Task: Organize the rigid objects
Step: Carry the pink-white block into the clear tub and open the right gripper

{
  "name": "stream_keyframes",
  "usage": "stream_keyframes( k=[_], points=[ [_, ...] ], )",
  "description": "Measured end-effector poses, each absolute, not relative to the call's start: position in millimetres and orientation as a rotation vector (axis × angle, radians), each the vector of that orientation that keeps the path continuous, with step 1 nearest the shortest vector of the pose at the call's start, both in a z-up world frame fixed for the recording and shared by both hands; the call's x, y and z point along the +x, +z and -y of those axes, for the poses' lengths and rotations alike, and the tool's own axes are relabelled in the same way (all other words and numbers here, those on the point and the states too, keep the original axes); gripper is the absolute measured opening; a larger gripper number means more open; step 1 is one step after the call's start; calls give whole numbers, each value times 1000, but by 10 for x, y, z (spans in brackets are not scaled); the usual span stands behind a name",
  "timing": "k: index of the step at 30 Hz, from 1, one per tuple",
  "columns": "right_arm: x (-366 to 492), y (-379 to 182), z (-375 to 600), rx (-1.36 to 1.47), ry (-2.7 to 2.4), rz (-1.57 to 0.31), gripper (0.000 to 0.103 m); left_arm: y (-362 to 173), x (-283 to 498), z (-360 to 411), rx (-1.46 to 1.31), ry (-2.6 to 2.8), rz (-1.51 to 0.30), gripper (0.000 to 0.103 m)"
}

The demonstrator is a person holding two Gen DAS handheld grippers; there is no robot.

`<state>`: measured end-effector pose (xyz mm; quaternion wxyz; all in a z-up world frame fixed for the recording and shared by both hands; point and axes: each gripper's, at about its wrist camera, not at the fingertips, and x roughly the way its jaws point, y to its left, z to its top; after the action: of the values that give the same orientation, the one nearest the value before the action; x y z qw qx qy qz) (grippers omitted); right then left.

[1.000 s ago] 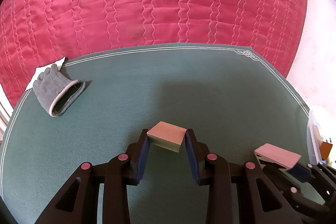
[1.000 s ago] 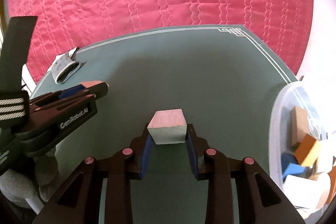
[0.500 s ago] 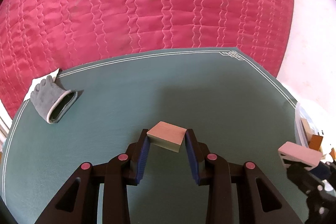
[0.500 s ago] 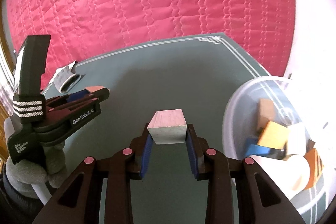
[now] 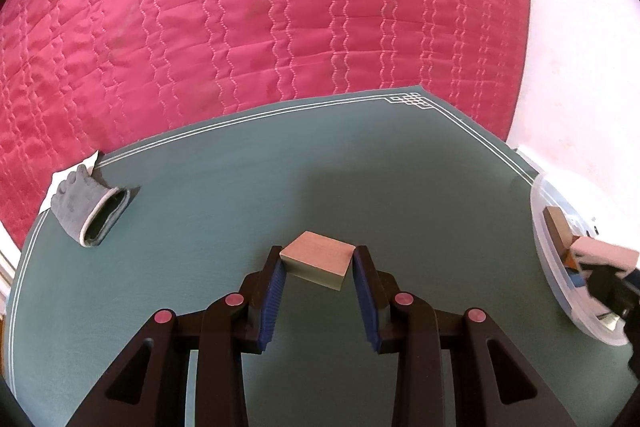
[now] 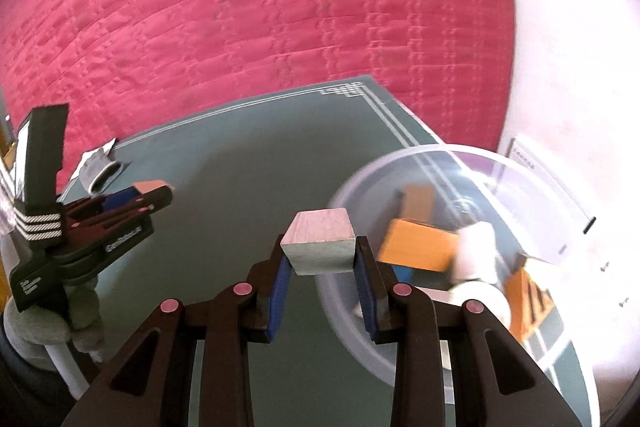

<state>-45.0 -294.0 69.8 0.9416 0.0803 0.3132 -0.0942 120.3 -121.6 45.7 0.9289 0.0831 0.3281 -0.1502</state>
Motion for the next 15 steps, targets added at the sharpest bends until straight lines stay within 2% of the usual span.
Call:
stream_keyframes(
  k=[15],
  points=[
    [-618, 698, 3418, 211, -327, -628, 32, 440, 1075, 1370, 223, -344, -656, 36]
  ],
)
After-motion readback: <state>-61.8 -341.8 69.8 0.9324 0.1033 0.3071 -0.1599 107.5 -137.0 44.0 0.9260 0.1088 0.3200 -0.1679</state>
